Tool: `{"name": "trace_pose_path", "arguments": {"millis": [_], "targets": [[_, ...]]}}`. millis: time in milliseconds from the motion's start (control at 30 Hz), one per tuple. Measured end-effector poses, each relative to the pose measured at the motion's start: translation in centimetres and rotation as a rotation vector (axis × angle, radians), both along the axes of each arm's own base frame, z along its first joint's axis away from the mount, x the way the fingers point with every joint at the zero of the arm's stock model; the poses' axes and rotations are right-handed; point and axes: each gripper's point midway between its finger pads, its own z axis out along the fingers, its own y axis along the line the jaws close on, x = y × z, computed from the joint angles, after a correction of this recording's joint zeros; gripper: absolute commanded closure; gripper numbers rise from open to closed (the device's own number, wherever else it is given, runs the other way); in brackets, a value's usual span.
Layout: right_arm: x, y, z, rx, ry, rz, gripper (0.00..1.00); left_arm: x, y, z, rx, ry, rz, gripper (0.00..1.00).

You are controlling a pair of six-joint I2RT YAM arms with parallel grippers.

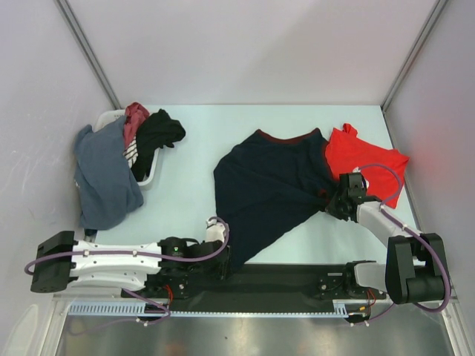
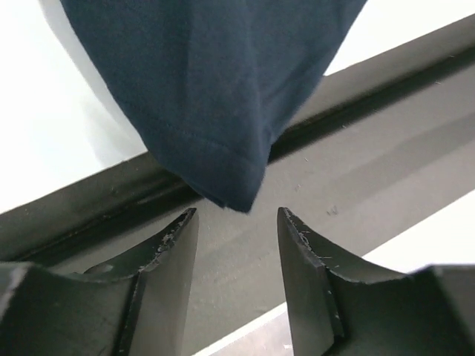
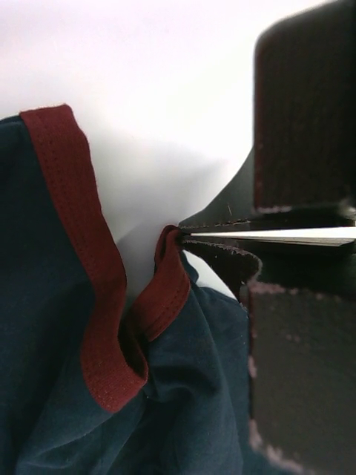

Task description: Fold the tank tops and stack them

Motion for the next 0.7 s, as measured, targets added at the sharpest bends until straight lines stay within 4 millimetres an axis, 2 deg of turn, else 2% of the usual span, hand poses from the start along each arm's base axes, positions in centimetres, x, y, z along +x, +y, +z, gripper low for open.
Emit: {"name": "trace_pose_path", "arguments": {"millis": [33, 67, 100, 400, 467, 600, 700], "targets": [[0.0, 0.0, 0.0, 0.001, 0.0, 0.001, 1.0, 0.0, 0.0, -0.3, 0.01, 0.001, 0.002, 0.5], [0.0, 0.0, 0.0, 0.002, -0.001, 0.001, 1.0, 0.1, -0.1, -0.6, 0.018, 0.003, 0.004, 0.58], [0.0, 0.0, 0.0, 0.004, 0.0, 0.003, 1.0, 0.0, -0.1, -0.9, 0.024, 0.007, 0.009, 0.6], [0.0, 0.3, 0.0, 0.016, 0.0, 0.012, 1.0, 0.7, -1.4, -1.7, 0.001, -0.013, 0.031, 0.67], [0.0, 0.4, 0.0, 0.018, 0.001, 0.015, 1.0, 1.0, -1.6, -1.9, 0.006, -0.022, 0.039, 1.0], [-0.1, 0.5, 0.1, 0.021, 0.0, 0.025, 1.0, 1.4, -1.7, -2.5, 0.024, -0.037, 0.052, 1.0], [0.0, 0.8, 0.4, 0.035, -0.012, 0.036, 1.0, 1.7, -1.4, -2.0, 0.045, -0.048, 0.055, 1.0]]}}
